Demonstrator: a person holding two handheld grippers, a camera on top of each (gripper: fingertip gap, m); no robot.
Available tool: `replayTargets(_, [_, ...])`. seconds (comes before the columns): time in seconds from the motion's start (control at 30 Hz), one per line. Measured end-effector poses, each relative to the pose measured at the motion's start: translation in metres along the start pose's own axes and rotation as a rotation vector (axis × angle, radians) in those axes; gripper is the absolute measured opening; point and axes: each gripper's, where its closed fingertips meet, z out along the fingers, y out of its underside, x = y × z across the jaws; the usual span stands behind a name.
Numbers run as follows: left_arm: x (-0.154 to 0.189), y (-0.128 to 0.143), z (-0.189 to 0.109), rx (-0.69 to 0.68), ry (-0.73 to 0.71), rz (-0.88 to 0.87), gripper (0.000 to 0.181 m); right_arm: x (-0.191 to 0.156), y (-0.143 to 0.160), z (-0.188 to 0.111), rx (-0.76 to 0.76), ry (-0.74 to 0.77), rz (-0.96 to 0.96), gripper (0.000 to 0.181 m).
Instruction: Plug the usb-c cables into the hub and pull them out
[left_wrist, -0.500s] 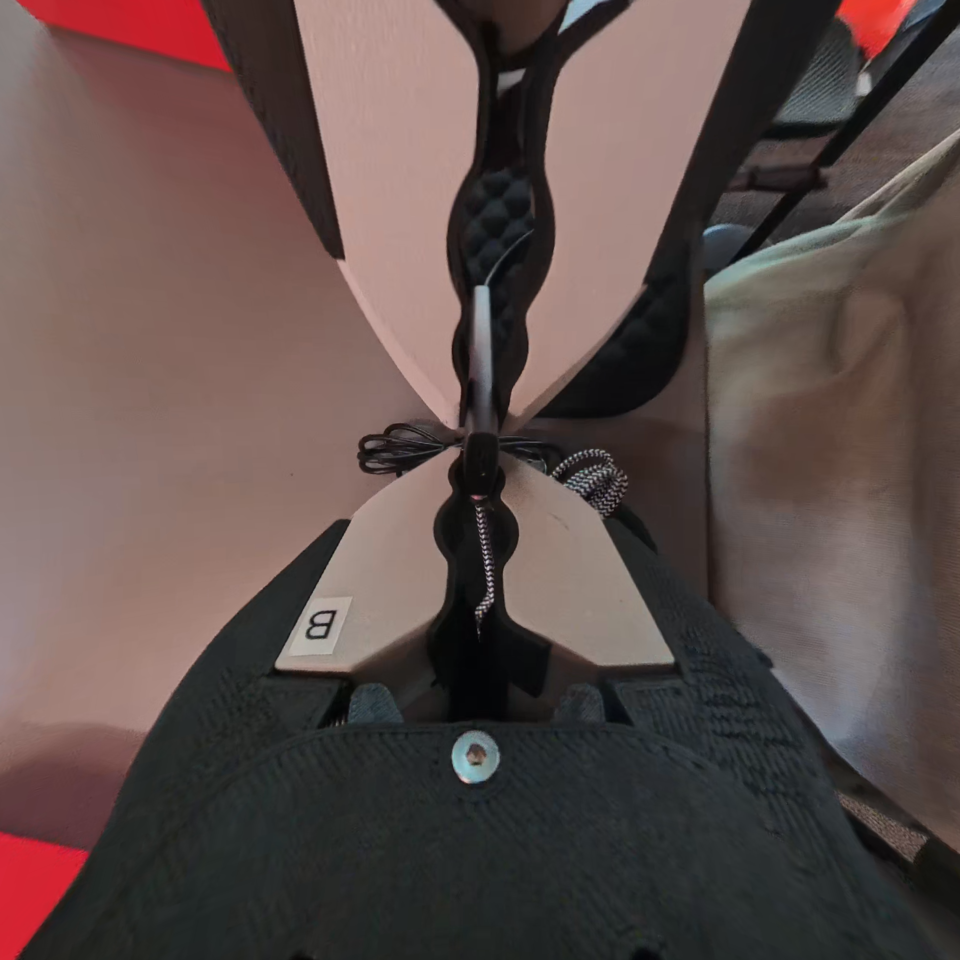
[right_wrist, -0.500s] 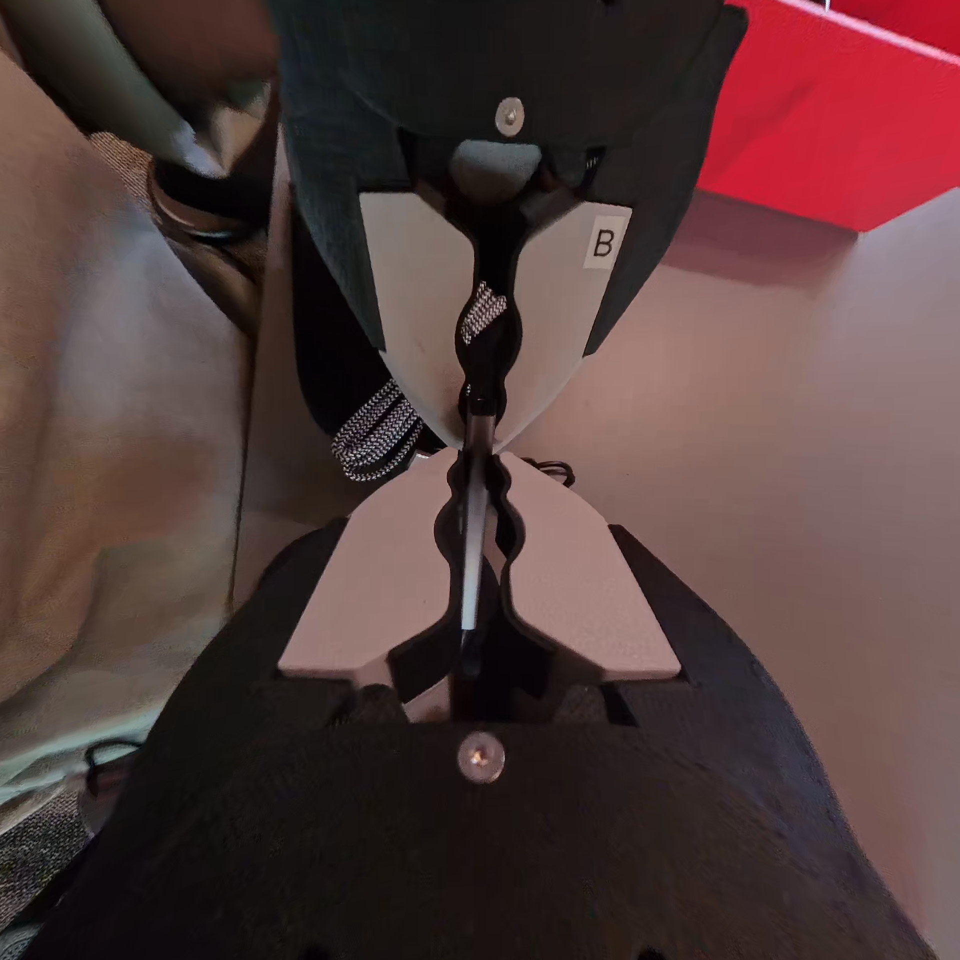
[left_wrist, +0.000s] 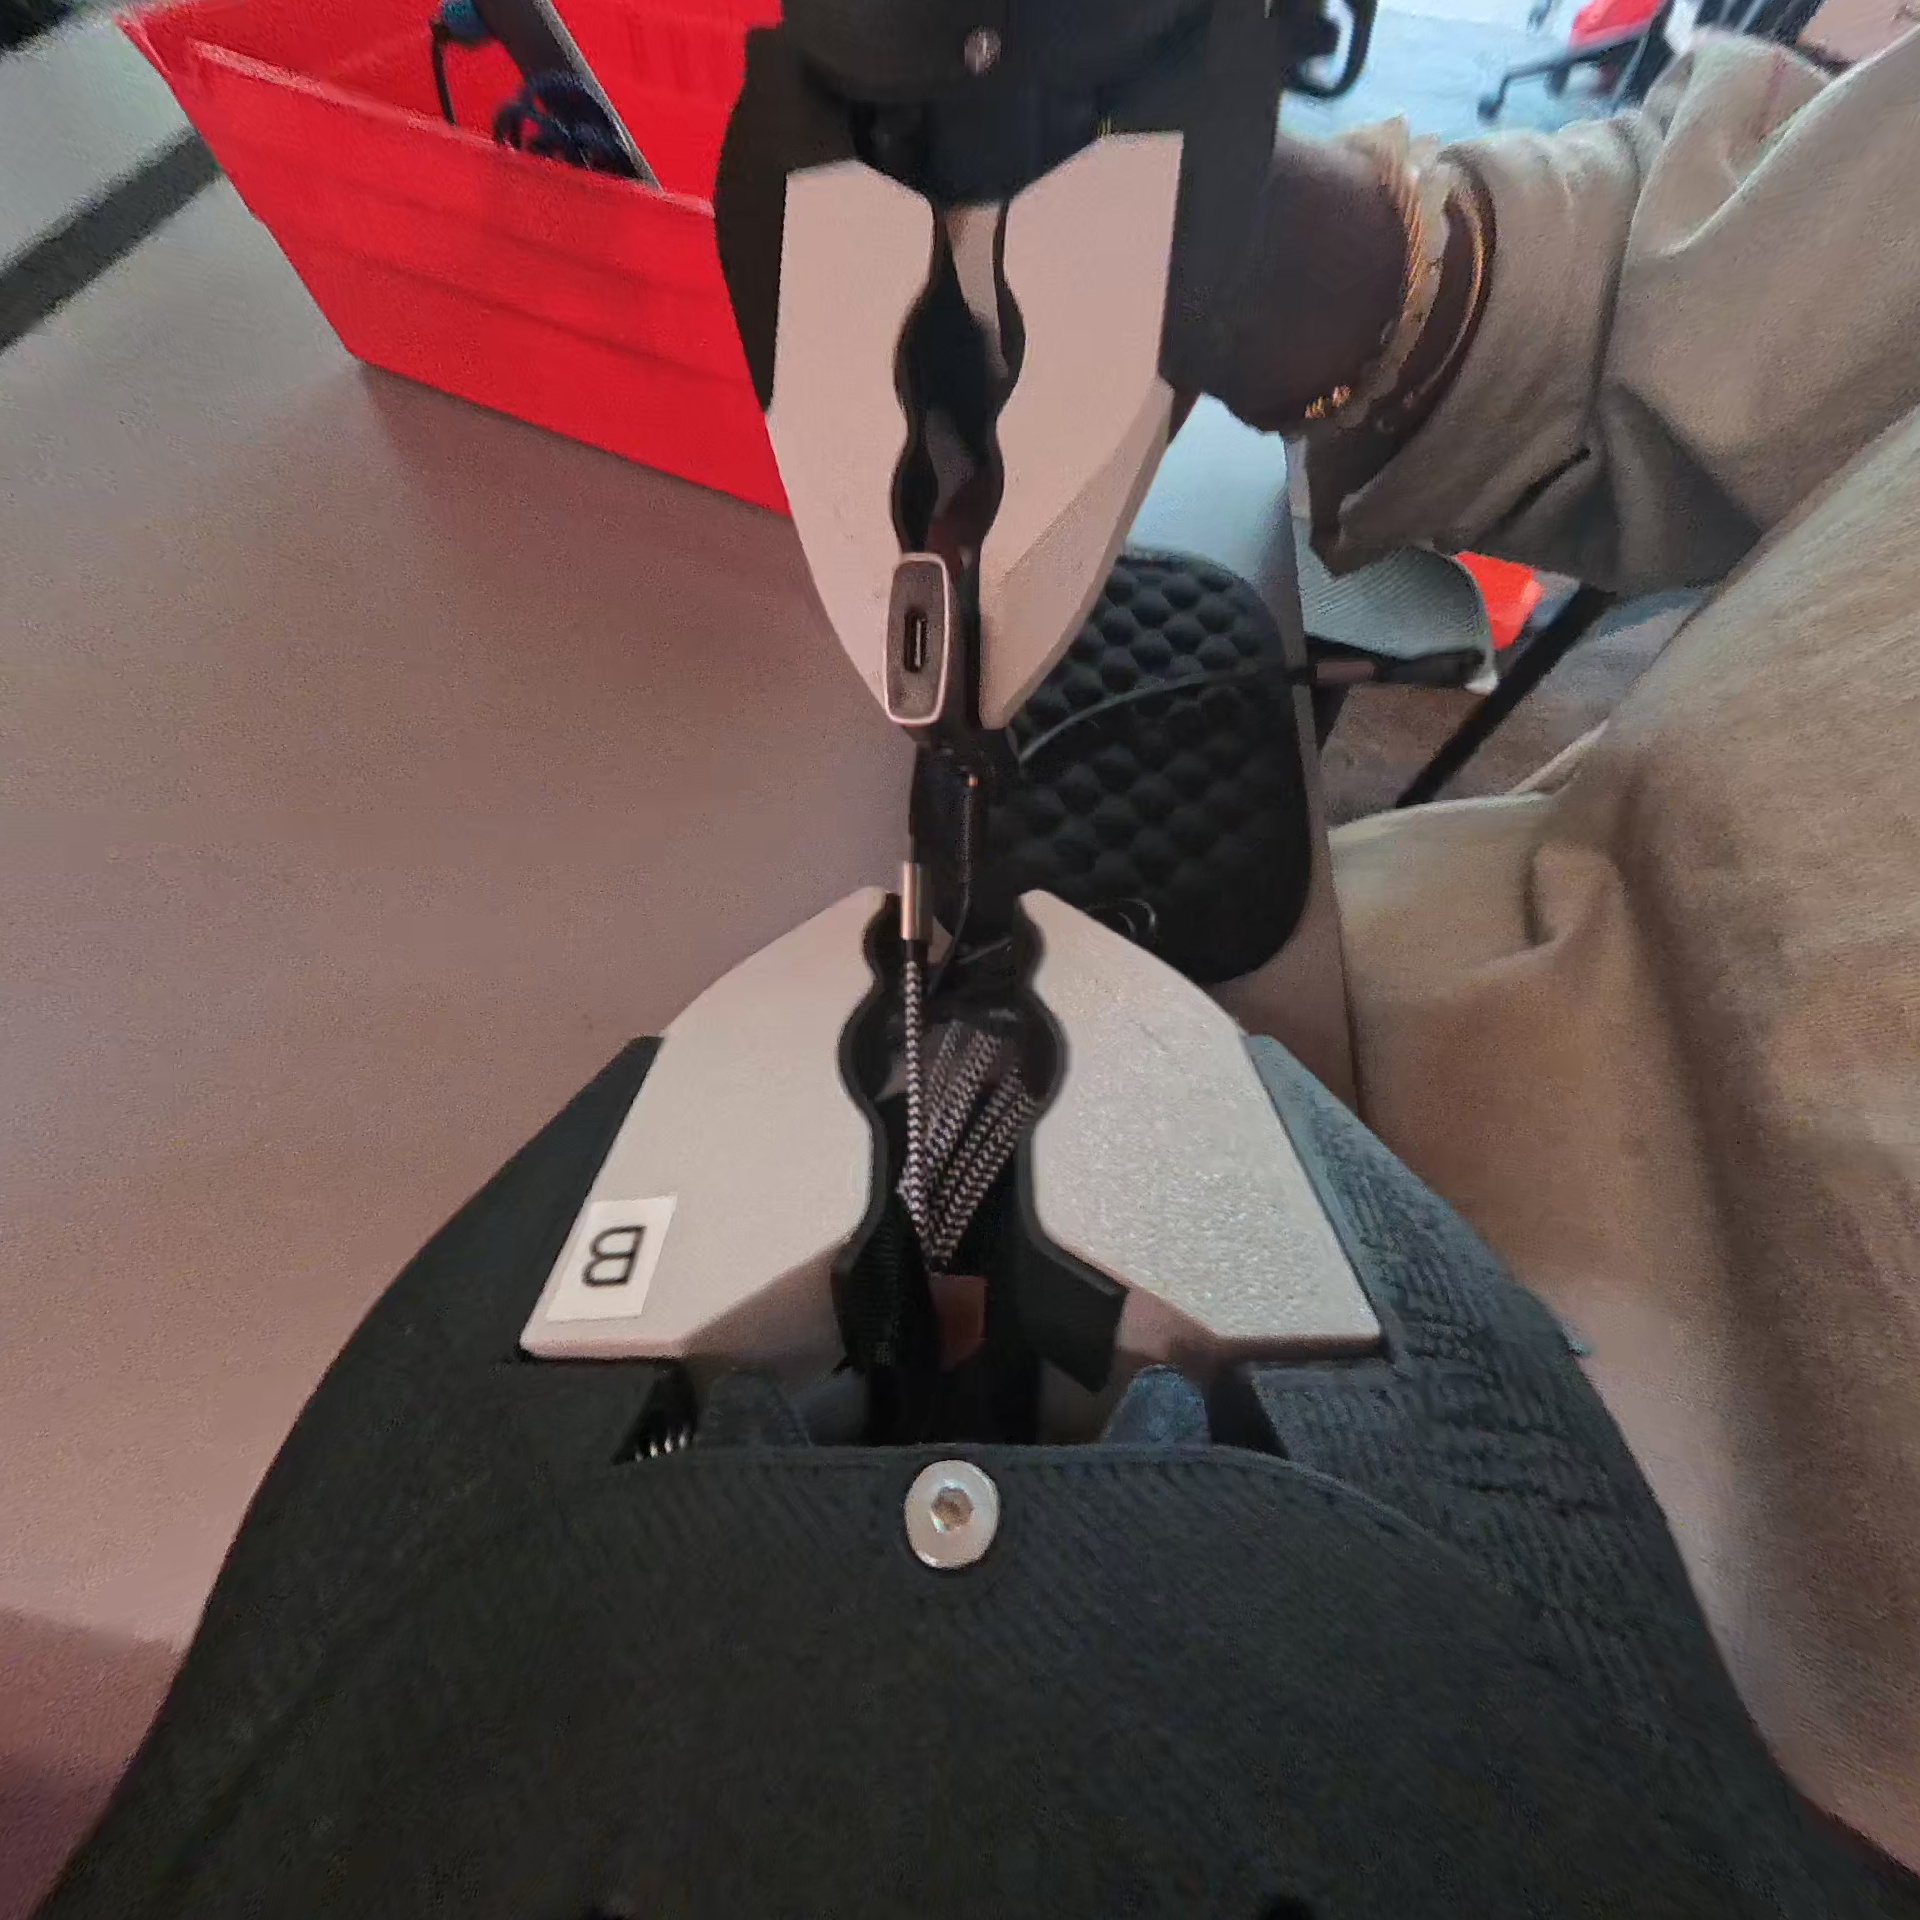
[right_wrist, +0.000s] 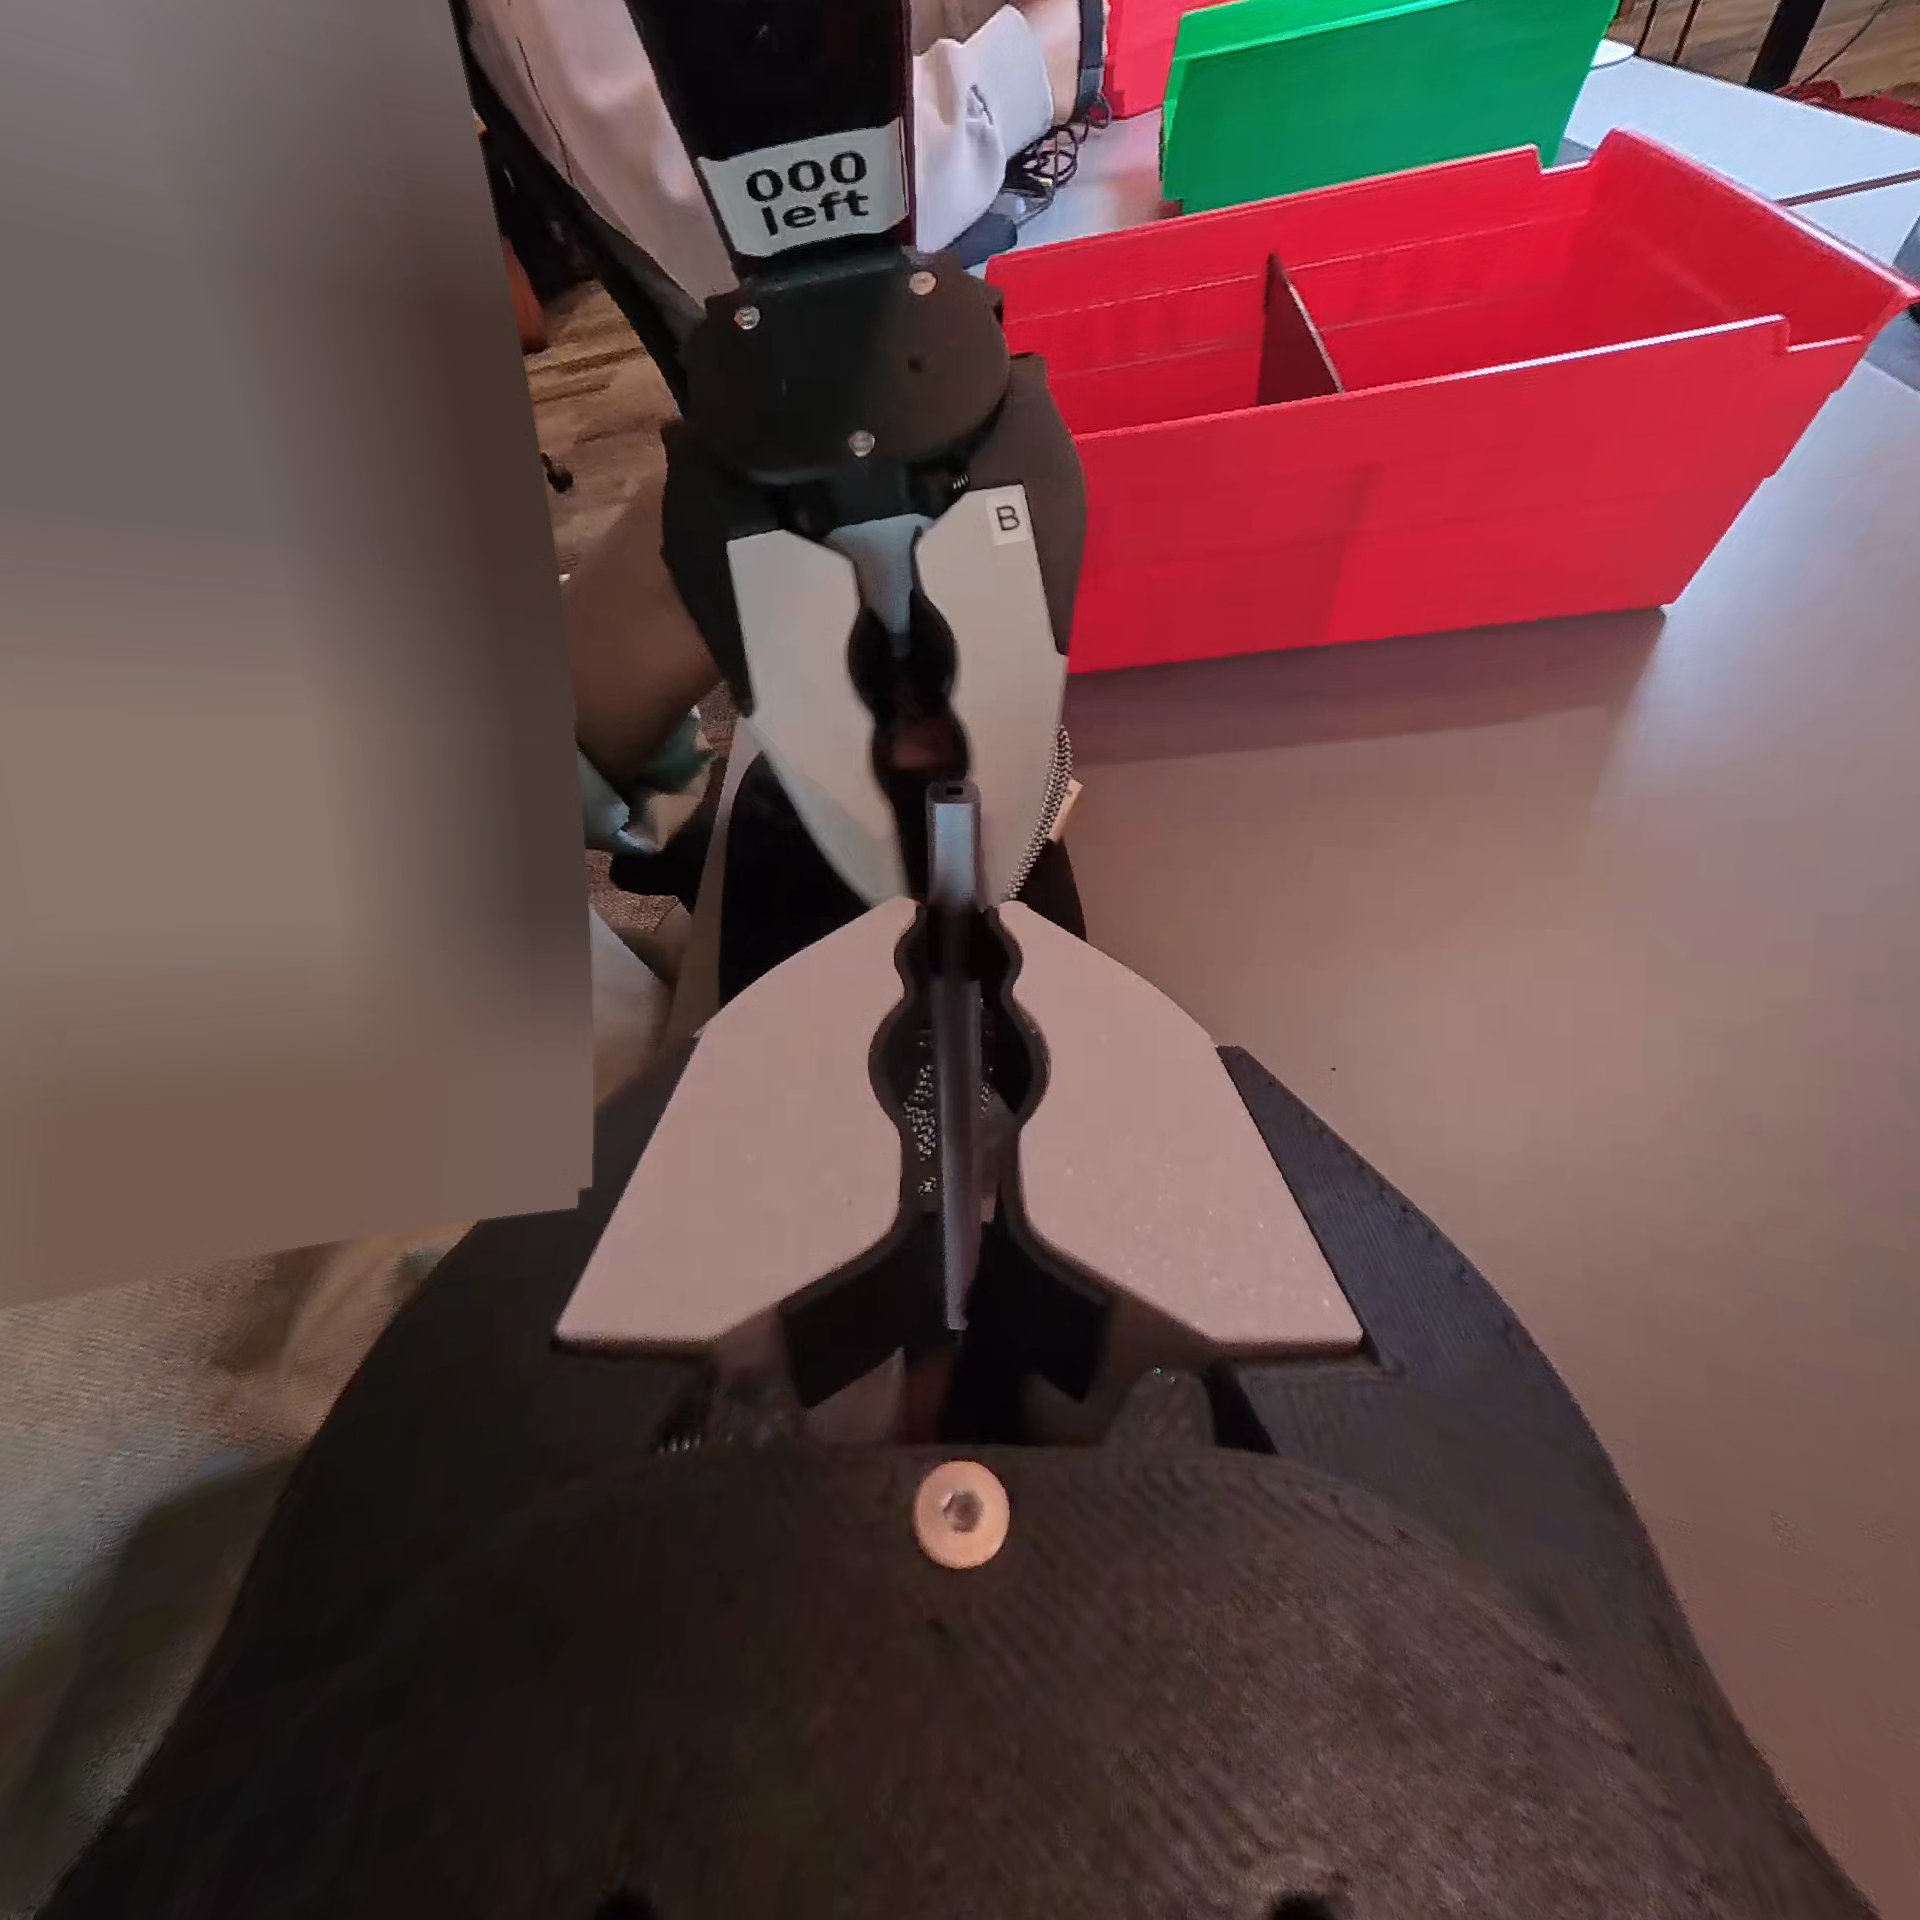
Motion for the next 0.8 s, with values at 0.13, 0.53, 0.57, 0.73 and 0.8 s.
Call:
replayTargets(0.13, [-0.002,0.007,0.001,-0.013,-0.005,-0.008,0.001,-0.001,0.005,0.002,-0.043,0.001,-0.017,0.008])
replayTargets(0.53, [-0.014,-0.028,-0.024,0.093,-0.095,0.262,0.052,-0.011,0.006,-0.011,0.043,0.031,-0.108,0.008])
replayTargets(0.57, [-0.007,-0.024,-0.019,0.046,-0.01,0.265,0.048,-0.013,0.006,-0.01,0.045,0.027,-0.122,0.009])
replayTargets(0.73, [-0.006,-0.001,0.006,-0.149,0.266,0.04,0.034,-0.017,0.007,-0.007,0.039,0.027,-0.154,0.008])
replayTargets(0.8, [-0.007,0.006,0.015,-0.189,0.297,-0.047,0.029,-0.017,0.008,-0.006,0.039,0.026,-0.16,0.008])
